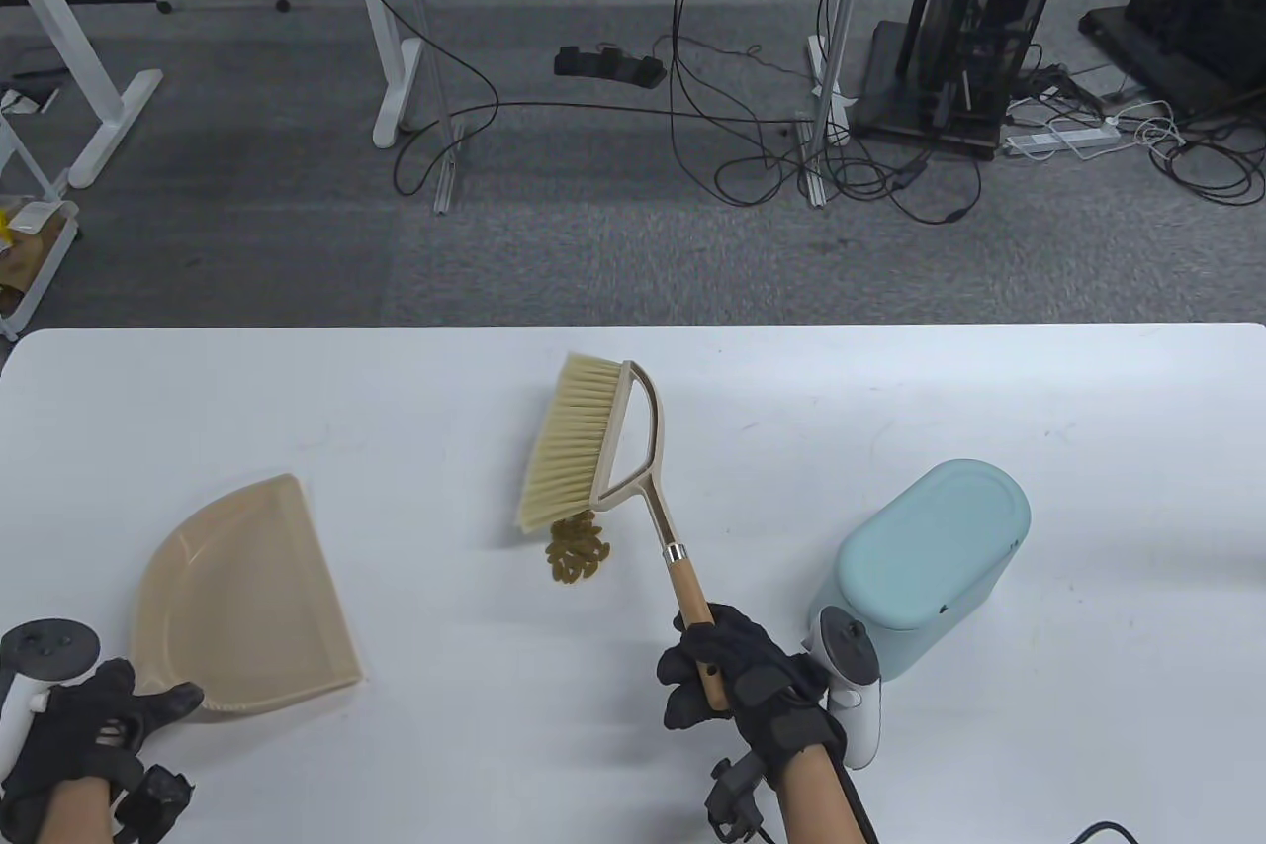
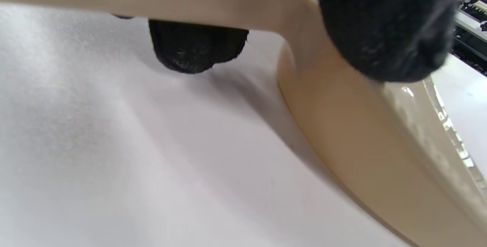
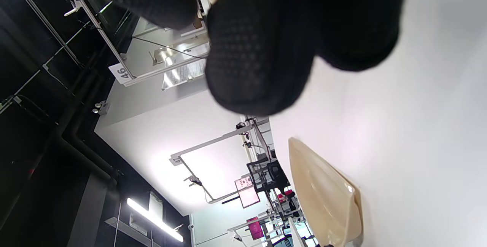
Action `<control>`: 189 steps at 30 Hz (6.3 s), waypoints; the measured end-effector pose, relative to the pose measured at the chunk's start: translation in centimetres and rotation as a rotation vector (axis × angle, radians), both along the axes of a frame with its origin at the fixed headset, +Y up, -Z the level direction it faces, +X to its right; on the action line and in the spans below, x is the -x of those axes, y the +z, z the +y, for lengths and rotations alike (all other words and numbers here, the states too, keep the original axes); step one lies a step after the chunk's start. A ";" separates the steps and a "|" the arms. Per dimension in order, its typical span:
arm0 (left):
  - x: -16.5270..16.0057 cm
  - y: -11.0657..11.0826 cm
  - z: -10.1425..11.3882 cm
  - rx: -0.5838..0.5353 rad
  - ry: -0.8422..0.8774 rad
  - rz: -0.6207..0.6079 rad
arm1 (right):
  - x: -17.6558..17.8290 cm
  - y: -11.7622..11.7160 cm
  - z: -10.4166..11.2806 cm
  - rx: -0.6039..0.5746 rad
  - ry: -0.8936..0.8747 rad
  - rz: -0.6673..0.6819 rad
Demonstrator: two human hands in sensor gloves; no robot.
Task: Sweep raisins on the table into the desktop trash can
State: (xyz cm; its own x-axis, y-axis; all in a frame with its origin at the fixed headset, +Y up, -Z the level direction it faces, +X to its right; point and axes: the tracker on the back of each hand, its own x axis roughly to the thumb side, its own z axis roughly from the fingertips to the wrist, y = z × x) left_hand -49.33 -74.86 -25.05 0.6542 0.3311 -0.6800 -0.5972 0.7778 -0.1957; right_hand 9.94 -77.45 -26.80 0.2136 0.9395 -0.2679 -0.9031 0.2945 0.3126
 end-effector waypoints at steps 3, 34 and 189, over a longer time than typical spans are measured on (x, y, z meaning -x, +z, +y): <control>0.1 0.0 0.0 -0.080 0.088 -0.011 | 0.1 0.1 0.6 -0.033 -0.035 0.012; -16.9 -5.5 -0.8 0.017 0.154 -0.332 | 5.8 3.9 6.4 -0.150 0.396 0.264; -48.4 -6.2 14.4 -0.816 -0.268 -0.967 | -14.3 1.4 6.8 -0.574 1.005 -0.753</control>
State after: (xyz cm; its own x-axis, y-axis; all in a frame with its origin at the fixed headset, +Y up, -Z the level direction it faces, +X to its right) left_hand -0.89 -60.49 -31.29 0.8742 0.2068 0.4393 -0.2884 0.9490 0.1271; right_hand 24.22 -70.67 -25.35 -0.6965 0.7129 0.0824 -0.6525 -0.5812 -0.4863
